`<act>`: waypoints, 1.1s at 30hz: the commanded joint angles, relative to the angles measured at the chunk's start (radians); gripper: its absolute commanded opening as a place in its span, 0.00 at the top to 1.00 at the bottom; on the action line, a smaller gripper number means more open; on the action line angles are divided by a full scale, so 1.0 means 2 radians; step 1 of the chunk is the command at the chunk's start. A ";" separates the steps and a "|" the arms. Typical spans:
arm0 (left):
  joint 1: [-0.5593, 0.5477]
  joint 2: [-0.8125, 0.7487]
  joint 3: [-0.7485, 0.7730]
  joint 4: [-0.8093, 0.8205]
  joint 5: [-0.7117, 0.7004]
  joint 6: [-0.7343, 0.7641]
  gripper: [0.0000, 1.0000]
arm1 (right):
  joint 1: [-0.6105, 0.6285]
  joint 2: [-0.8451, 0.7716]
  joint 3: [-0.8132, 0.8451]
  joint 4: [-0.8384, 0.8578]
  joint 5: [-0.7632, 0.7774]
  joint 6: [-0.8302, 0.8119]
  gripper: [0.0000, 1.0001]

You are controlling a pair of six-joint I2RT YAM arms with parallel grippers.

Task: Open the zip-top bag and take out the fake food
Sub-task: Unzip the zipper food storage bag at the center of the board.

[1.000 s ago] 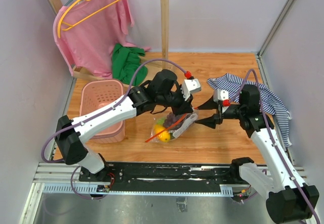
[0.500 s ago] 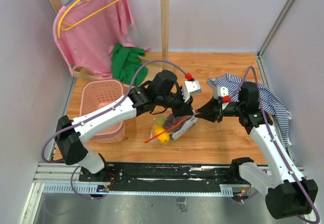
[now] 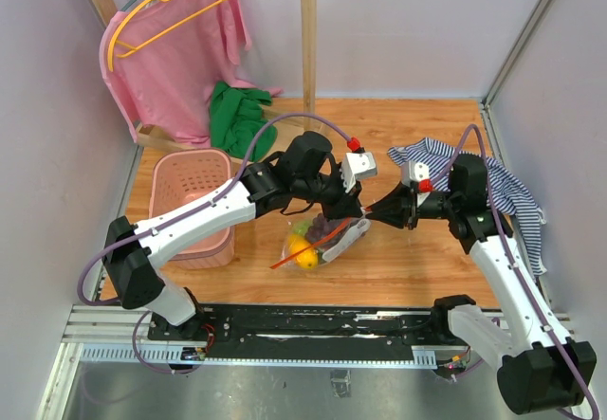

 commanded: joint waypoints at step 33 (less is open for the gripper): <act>0.003 -0.039 -0.052 0.003 -0.005 -0.006 1.00 | -0.028 -0.030 0.021 -0.010 0.067 -0.007 0.99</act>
